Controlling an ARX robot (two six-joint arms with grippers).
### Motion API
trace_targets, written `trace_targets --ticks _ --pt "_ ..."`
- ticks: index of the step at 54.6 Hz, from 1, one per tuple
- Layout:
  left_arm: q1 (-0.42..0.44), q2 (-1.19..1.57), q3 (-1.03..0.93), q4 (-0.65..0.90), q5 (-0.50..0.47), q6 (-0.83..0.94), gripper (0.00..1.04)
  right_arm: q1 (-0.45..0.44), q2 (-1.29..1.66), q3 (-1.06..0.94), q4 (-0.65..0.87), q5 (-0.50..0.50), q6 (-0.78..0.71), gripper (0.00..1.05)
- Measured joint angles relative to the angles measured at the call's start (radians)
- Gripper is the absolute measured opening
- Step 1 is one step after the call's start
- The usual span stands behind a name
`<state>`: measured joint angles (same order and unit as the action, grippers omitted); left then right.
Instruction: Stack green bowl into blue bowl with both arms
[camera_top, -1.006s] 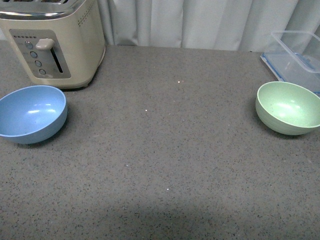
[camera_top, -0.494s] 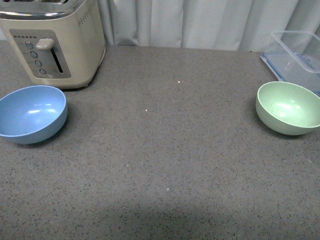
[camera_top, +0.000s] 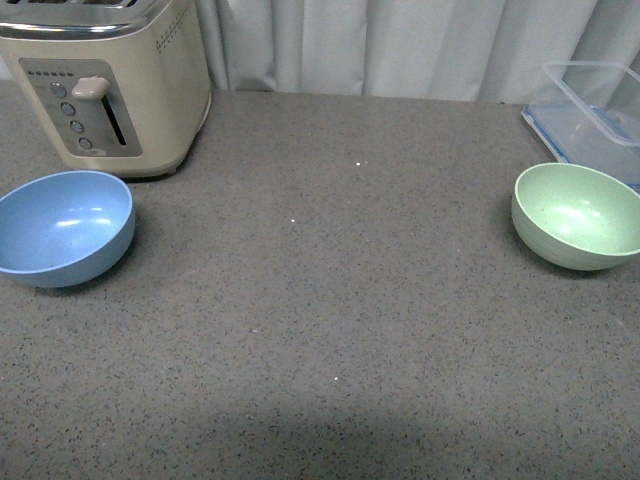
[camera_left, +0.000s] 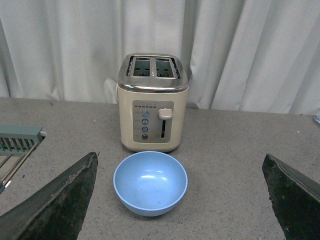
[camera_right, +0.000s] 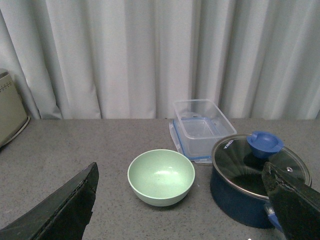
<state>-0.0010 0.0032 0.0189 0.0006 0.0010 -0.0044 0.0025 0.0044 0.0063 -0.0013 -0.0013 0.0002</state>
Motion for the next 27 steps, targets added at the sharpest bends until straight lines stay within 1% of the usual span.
trace_targets --ticks 27 --pt "0.000 0.000 0.000 0.000 0.000 0.000 0.98 0.000 0.000 0.000 0.000 0.000 0.000 0.96"
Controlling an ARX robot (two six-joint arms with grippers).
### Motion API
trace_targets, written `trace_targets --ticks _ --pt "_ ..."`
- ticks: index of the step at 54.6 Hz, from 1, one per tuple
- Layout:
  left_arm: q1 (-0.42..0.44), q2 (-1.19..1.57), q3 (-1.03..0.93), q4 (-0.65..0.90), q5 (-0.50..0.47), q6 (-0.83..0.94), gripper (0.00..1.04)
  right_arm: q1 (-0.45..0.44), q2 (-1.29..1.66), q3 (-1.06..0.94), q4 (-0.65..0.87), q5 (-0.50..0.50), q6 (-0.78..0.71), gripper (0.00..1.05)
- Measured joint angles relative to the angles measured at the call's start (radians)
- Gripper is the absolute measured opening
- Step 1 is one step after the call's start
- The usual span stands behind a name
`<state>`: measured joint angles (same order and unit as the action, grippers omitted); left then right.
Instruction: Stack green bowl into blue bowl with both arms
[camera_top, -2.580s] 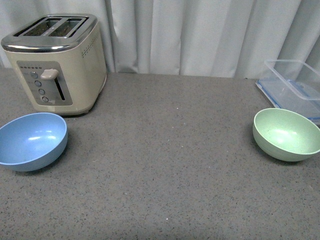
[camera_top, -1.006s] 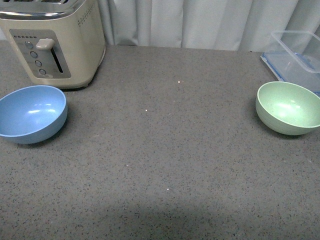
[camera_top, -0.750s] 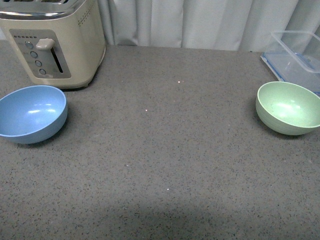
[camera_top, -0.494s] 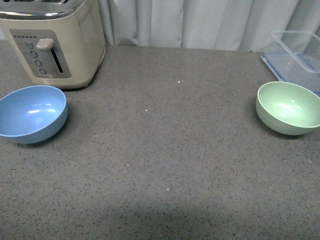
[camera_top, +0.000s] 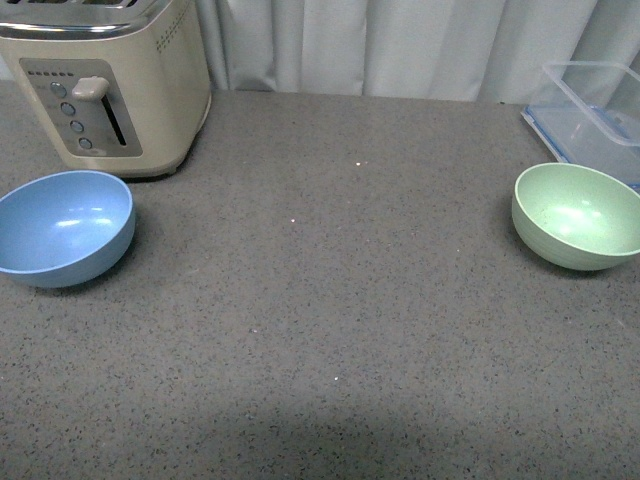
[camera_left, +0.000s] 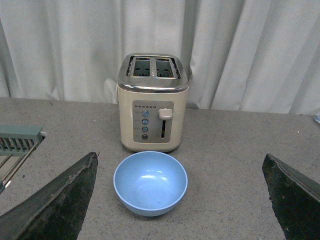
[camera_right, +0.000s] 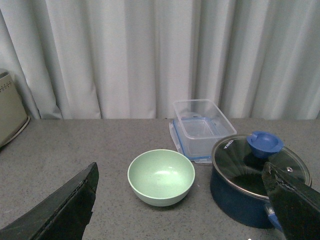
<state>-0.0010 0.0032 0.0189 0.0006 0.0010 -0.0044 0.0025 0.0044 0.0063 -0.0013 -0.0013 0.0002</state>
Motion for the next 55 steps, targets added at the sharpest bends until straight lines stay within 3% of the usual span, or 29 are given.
trace_targets --ticks 13,18,24,38,43,55 --pt "0.000 0.000 0.000 0.000 0.000 0.000 0.98 0.000 0.000 0.000 0.000 0.000 0.000 0.96" --pt "-0.031 0.087 0.019 -0.060 -0.212 -0.051 0.98 0.000 0.000 0.000 0.000 0.000 0.000 0.96" --pt "-0.001 0.261 0.027 0.033 -0.294 -0.087 0.98 0.000 0.000 0.000 0.000 0.000 0.000 0.96" --pt "0.005 1.102 0.278 0.472 -0.250 -0.269 0.98 0.000 0.000 0.000 0.000 0.000 0.000 0.96" --pt "0.004 1.387 0.415 0.455 -0.214 -0.325 0.98 0.000 0.000 0.000 0.000 0.000 0.000 0.96" --pt "0.009 1.647 0.581 0.433 -0.226 -0.363 0.98 0.000 0.000 0.000 0.000 0.000 0.000 0.96"
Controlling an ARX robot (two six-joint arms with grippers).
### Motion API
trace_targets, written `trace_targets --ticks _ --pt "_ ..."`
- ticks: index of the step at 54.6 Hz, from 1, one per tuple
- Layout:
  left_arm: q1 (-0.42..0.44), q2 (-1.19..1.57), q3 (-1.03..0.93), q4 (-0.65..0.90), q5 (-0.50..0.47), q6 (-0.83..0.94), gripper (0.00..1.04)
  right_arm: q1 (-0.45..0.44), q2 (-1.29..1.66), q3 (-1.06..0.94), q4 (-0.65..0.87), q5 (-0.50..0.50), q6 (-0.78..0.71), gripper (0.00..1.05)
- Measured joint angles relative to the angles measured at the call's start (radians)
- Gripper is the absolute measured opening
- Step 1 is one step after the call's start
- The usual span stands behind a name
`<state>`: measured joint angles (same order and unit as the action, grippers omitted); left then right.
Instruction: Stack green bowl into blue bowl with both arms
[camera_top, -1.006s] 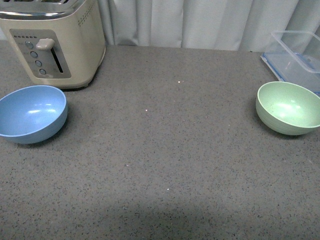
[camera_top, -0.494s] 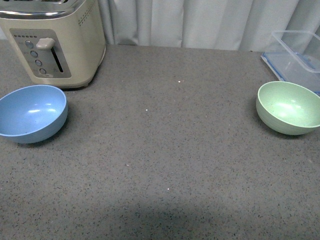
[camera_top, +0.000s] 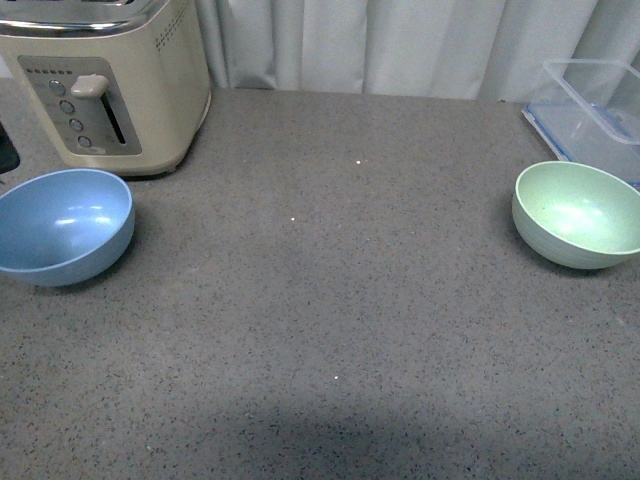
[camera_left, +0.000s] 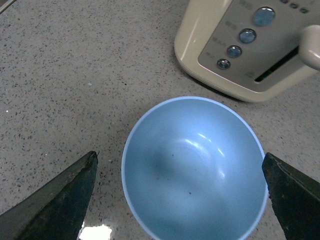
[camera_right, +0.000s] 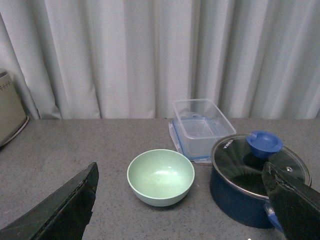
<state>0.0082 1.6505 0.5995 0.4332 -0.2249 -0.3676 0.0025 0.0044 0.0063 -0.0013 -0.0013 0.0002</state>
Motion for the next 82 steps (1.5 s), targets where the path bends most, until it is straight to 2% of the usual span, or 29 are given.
trace_targets --ticks 25,38,68,70,75,82 --pt "0.016 0.199 0.128 -0.050 -0.054 -0.008 0.98 0.000 0.000 0.000 0.000 0.000 0.000 0.96" --pt "0.023 0.249 0.173 -0.130 -0.079 -0.005 0.98 0.000 0.000 0.000 0.000 0.000 0.000 0.96" --pt "0.029 0.366 0.309 -0.350 -0.045 -0.064 0.98 0.000 0.000 0.000 0.000 0.000 0.000 0.96" --pt "0.029 0.369 0.312 -0.351 -0.045 -0.064 0.95 0.000 0.000 0.000 0.000 0.000 0.000 0.96" --pt "0.031 0.371 0.317 -0.357 -0.040 -0.066 0.77 0.000 0.000 0.000 0.000 0.000 0.000 0.96" --pt "0.031 0.371 0.317 -0.346 -0.030 -0.072 0.61 0.000 0.000 0.000 0.000 0.000 0.000 0.96"
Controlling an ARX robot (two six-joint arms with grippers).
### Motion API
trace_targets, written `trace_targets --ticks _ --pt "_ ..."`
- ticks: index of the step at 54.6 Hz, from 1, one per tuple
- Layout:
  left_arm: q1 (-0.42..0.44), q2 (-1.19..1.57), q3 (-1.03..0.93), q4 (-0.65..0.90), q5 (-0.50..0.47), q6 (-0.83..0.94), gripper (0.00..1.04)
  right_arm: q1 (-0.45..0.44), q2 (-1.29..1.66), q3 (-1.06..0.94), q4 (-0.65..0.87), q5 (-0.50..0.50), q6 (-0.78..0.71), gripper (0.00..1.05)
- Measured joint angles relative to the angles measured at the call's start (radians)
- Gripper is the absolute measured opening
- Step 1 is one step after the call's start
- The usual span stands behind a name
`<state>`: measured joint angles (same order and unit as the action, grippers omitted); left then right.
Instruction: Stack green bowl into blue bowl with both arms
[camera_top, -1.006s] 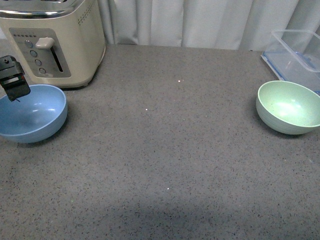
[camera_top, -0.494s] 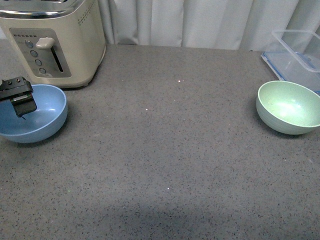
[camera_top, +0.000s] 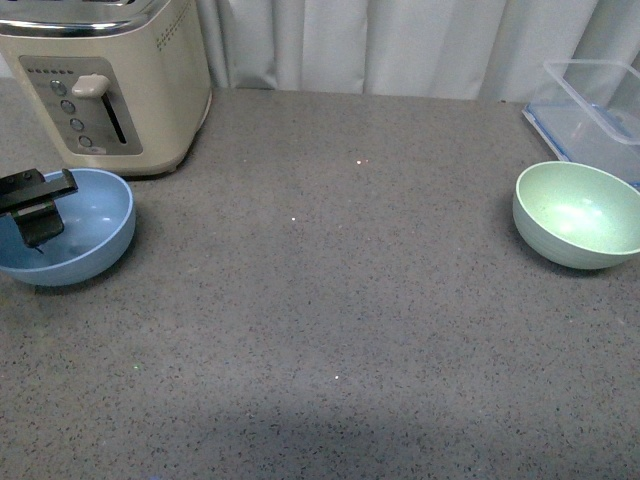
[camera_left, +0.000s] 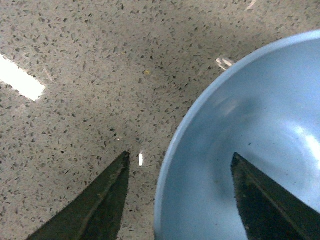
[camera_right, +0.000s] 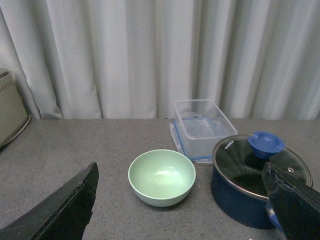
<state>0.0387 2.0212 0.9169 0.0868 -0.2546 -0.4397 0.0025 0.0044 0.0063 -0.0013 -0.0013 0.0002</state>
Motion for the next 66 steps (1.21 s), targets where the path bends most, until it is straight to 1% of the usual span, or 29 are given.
trace_targets --ticks 6,8,11,16,19,22,25,33,40,49,59,66 --pt "-0.001 0.000 0.000 0.000 0.008 -0.005 0.45 0.000 0.000 0.000 0.000 0.000 0.000 0.96" --pt "-0.001 0.000 0.000 -0.001 0.013 -0.008 0.42 0.000 0.000 0.000 0.000 0.000 0.000 0.96" --pt "-0.002 0.000 0.000 -0.003 0.016 -0.011 0.33 0.000 0.000 0.000 0.000 0.000 0.000 0.96" --pt "-0.002 0.000 0.003 -0.015 0.021 -0.015 0.22 0.000 0.000 0.000 0.000 0.000 0.000 0.96" --pt "-0.004 -0.002 0.004 -0.016 0.019 -0.014 0.13 0.000 0.000 0.000 0.000 0.000 0.000 0.96" --pt "-0.006 -0.006 0.005 -0.016 0.023 -0.023 0.07 0.000 0.000 0.000 0.000 0.000 0.000 0.96" --pt "-0.006 -0.017 0.012 -0.017 0.028 -0.029 0.04 0.000 0.000 0.000 0.000 0.000 0.000 0.96" --pt "-0.016 -0.026 0.032 -0.040 0.024 -0.034 0.04 0.000 0.000 0.000 0.000 0.000 0.000 0.96" --pt "-0.057 -0.029 0.049 -0.071 0.031 -0.057 0.04 0.000 0.000 0.000 0.000 0.000 0.000 0.96" --pt "-0.179 -0.030 0.117 -0.124 0.056 -0.129 0.04 0.000 0.000 0.000 0.000 0.000 0.000 0.96" --pt "-0.349 0.000 0.216 -0.166 0.076 -0.244 0.04 0.000 0.000 0.000 0.000 0.000 0.000 0.96" --pt "-0.448 0.035 0.265 -0.183 0.084 -0.298 0.04 0.000 0.000 0.000 0.000 0.000 0.000 0.96"
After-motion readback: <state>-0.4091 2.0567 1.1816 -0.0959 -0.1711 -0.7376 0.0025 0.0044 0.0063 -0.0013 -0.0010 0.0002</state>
